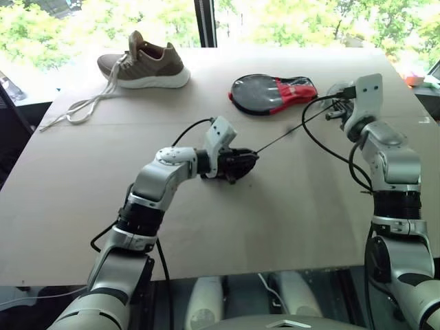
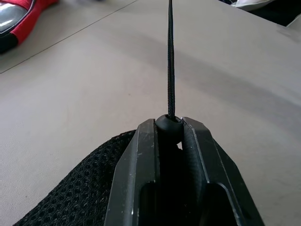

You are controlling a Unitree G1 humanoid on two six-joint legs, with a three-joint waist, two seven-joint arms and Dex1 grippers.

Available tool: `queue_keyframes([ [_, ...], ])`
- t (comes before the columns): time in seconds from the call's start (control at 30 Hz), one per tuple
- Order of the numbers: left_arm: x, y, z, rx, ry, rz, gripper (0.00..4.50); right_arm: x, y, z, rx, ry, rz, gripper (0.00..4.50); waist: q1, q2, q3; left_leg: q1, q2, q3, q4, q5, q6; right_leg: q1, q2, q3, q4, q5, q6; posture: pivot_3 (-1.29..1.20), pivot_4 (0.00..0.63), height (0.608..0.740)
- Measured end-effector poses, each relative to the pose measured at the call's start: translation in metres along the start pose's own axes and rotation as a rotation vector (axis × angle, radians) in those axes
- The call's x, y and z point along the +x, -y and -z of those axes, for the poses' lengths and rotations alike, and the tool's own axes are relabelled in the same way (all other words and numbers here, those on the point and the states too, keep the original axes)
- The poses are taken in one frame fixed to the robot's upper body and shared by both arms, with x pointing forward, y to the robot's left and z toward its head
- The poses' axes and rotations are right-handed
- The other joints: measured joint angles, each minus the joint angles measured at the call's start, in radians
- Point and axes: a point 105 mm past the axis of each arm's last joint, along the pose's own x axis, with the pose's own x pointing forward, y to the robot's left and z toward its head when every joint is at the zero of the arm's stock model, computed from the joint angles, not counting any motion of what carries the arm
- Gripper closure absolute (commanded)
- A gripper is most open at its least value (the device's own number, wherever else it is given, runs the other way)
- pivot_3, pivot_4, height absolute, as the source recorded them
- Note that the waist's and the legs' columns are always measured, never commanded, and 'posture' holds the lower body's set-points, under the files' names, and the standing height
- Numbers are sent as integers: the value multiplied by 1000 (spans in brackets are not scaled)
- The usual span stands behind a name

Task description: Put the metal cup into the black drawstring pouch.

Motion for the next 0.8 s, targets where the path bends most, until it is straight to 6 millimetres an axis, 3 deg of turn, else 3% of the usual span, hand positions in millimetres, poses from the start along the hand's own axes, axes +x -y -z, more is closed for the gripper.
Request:
queue_keyframes([
  [0.2,-1,0,3,6,-5,-17,4340,-5,4,28,-11,-57,4,4500,1,1,-1,0,0,0,0,0,0,0,0,0,0,0,0,0,150,740],
  [0.3,-4,-6,3,37,15,-76,4340,-16,-3,48,-83,-105,-73,4500,-1,3,-2,1,0,1,0,0,0,0,0,2,0,0,0,0,150,740],
  [0.4,-7,-9,2,-18,31,-74,2988,-26,-18,63,-149,-133,-174,3571,-4,3,-2,2,1,1,0,0,1,0,2,2,1,0,0,0,150,740],
  [0.53,-14,-8,-6,-102,82,-80,1199,-42,-31,85,-161,-172,-241,1716,-1,3,-2,0,1,0,1,0,0,0,2,1,1,0,0,0,150,740],
  [0.6,-28,-10,-21,-128,157,-128,133,-59,-33,95,-163,-183,-279,692,1,3,-1,-1,1,0,0,0,0,0,1,1,-1,0,0,0,150,740],
  [0.63,-33,-10,-25,-131,178,-142,0,-64,-33,96,-171,-180,-291,174,2,3,-1,-1,1,0,0,0,0,0,0,1,-1,0,0,0,150,740],
  [0.7,-51,-8,-32,-145,234,-196,0,-84,-31,96,-166,-167,-332,81,3,3,-2,0,1,-1,-1,0,0,0,0,1,-1,0,0,0,150,740],
  [0.8,-80,-10,-24,-153,271,-322,0,-110,-22,103,-179,-183,-345,81,2,3,-2,1,1,0,-1,0,0,1,0,1,-1,0,0,0,150,740],
])
